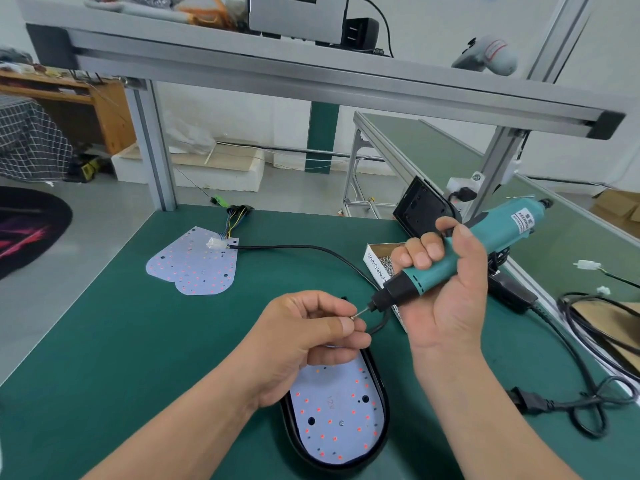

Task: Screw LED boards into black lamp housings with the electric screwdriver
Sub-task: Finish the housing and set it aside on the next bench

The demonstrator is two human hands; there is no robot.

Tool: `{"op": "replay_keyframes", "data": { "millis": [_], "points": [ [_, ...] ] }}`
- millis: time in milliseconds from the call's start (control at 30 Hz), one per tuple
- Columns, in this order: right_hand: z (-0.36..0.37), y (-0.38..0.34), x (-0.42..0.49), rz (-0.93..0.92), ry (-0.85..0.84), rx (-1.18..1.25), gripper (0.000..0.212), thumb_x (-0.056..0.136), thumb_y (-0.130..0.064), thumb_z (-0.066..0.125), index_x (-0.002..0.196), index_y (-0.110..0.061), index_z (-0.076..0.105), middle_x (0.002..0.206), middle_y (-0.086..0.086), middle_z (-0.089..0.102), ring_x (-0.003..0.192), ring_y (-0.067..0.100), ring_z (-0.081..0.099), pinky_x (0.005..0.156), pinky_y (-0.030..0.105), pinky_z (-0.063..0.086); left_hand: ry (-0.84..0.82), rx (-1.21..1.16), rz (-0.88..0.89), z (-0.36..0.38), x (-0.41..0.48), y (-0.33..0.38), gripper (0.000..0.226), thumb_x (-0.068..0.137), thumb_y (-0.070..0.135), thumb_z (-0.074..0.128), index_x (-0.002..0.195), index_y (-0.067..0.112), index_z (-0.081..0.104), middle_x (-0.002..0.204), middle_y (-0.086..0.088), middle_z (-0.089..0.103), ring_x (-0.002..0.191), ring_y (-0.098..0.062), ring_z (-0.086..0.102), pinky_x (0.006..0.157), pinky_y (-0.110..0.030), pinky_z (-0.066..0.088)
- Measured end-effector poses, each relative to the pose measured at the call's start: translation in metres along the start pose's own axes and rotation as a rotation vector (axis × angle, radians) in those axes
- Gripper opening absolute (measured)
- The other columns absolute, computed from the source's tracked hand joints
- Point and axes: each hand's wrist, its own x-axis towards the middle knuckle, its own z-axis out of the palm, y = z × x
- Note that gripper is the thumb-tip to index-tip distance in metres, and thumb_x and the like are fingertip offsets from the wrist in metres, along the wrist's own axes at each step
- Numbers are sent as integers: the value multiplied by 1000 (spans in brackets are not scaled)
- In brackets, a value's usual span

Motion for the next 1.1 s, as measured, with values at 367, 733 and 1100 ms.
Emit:
{"op": "replay_keyframes", "data": {
  "millis": [367, 733, 1100],
  "points": [
    [-3, 3, 0, -38, -52, -91, 15, 106, -26, 55, 100, -20, 67, 70, -6, 46, 62, 12, 45, 68, 28, 48, 67, 192, 123, 1, 1, -2, 21, 93, -4, 75, 87, 16, 80, 99, -18, 81, 92, -33, 81, 72, -28, 63],
    [-4, 6, 0, -36, -23, -98, 13, 107, -26, 55, 100, -20, 64, 71, -5, 46, 63, 12, 45, 68, 28, 47, 77, 224, 137, 0, 2, -4, 21, 94, -5, 74, 88, 15, 78, 97, -16, 81, 92, -32, 81, 71, -28, 64],
    [-6, 15, -3, -13, 101, -83, 18, 105, -34, 62, 106, -17, 59, 77, -2, 46, 67, 13, 47, 72, 30, 48, 176, 415, 252, -3, 7, -12, 23, 95, -5, 72, 89, 17, 77, 88, -5, 81, 86, -22, 81, 73, -23, 62]
  ]
}}
